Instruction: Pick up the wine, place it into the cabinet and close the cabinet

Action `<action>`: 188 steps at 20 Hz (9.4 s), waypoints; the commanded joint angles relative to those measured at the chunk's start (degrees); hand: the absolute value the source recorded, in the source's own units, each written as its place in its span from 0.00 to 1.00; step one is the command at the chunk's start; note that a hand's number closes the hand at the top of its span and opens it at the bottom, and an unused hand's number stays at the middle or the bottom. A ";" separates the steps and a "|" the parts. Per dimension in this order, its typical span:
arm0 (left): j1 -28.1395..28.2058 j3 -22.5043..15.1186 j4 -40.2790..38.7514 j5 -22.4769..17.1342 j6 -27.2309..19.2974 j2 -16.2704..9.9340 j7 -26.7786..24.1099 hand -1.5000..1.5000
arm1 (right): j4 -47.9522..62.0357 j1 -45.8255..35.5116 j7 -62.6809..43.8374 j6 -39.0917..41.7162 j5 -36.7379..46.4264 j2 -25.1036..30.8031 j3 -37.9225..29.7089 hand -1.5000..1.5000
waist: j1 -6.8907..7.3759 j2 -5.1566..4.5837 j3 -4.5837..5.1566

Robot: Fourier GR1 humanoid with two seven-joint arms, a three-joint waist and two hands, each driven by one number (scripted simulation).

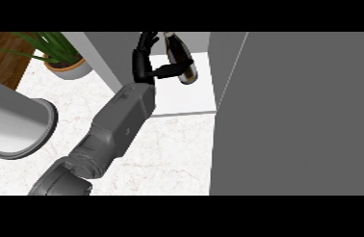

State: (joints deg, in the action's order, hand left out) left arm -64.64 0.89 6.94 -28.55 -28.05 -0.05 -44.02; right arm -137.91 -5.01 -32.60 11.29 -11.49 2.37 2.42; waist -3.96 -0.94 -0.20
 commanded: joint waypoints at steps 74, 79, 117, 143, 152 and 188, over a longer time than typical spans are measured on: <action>44.51 -45.95 67.16 -10.33 -20.97 -0.03 2.76 0.00 | -4.18 1.44 -1.80 -4.35 2.44 -0.19 2.55 0.00 | 4.16 1.16 0.19; 52.44 -47.56 79.54 -7.80 -24.01 -6.88 6.24 0.00 | -8.44 0.59 -6.51 -4.09 -4.53 3.13 -3.85 0.00 | 4.25 1.27 0.18; 86.21 -32.25 116.09 -12.00 -2.32 -39.74 4.07 0.00 | -10.43 13.00 -12.28 6.41 -5.02 0.26 25.28 1.00 | 4.53 1.59 0.26; 92.21 -9.90 113.07 -26.28 16.92 -46.45 9.48 0.00 | 3.01 -9.10 -8.79 -26.78 21.36 -2.14 55.79 1.00 | 4.72 1.38 0.38; 89.68 -9.05 112.27 -26.51 18.30 -45.84 12.07 0.00 | 10.47 -25.33 -11.31 -33.80 15.11 -1.89 49.05 1.00 | 6.21 1.00 0.42; 86.12 -7.32 111.51 -20.03 17.56 -37.94 18.57 0.00 | 78.75 -66.57 17.96 -22.38 -1.70 -0.27 14.86 1.00 | 5.71 0.67 0.25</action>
State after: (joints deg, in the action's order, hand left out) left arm 19.91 -6.86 118.12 -49.53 -11.35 -38.43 -25.27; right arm -67.82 -69.56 -17.59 -12.92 -13.77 0.10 21.81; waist 1.52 1.14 0.00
